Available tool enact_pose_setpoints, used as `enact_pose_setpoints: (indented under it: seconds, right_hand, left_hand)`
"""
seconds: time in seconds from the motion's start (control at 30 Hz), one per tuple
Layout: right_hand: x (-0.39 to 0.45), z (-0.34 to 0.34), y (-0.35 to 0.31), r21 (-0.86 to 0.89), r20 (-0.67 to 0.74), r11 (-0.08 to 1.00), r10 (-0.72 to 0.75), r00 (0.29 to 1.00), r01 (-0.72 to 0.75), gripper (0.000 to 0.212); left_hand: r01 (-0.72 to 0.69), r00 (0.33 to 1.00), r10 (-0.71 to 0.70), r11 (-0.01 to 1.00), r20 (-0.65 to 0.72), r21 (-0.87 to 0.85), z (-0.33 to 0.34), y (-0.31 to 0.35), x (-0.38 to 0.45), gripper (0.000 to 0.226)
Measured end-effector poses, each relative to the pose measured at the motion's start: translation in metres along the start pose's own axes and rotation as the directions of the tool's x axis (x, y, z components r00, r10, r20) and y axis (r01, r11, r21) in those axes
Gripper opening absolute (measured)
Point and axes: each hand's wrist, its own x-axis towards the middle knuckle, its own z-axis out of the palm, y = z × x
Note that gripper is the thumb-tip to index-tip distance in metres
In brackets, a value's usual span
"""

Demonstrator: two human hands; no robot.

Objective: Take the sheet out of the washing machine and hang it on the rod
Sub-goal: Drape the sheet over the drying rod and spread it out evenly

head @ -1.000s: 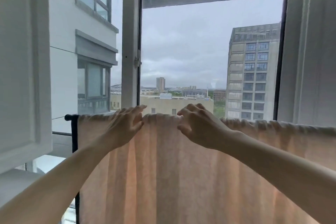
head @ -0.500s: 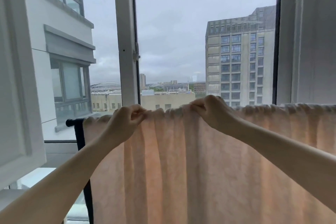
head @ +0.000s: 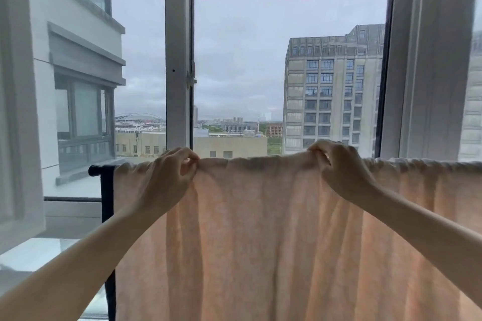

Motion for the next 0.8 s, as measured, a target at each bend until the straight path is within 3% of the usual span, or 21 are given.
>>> enact_pose_setpoints:
  seconds: [0.13, 0.33, 0.5, 0.7, 0.77, 0.8]
  right_hand:
    - [-0.010, 0.007, -0.011, -0.168, 0.161, 0.982, -0.056, 0.985, 0.084, 0.031]
    - [0.001, 0.019, -0.038, -0.122, 0.160, 0.983, -0.115, 0.980, 0.135, 0.040]
    - [0.015, 0.042, -0.067, -0.051, 0.167, 0.973, -0.212, 0.963, 0.223, 0.047]
    - [0.026, 0.063, -0.092, 0.060, 0.179, 0.969, -0.246, 0.953, 0.239, 0.036]
    - [0.025, 0.065, -0.096, 0.042, 0.186, 0.960, -0.279, 0.942, 0.276, 0.034]
    - [0.023, 0.066, -0.098, 0.021, 0.202, 0.952, -0.302, 0.932, 0.305, 0.036]
  left_hand:
    - [-0.118, 0.992, 0.122, 0.989, -0.042, 0.086, 0.003, -0.001, -0.009, 0.008]
    - [-0.178, 0.984, 0.175, 0.967, 0.037, 0.184, 0.001, -0.009, -0.020, 0.034]
    - [-0.227, 0.973, 0.227, 0.943, 0.028, 0.244, -0.011, -0.015, -0.028, 0.028]
    - [0.025, 0.987, 0.012, 0.973, -0.162, 0.228, -0.027, -0.037, -0.036, 0.009]
    - [0.234, 0.949, -0.194, 0.962, -0.249, 0.143, -0.030, -0.053, -0.039, 0.018]
    - [0.361, 0.889, -0.339, 0.932, -0.308, 0.016, -0.034, -0.056, -0.039, 0.023]
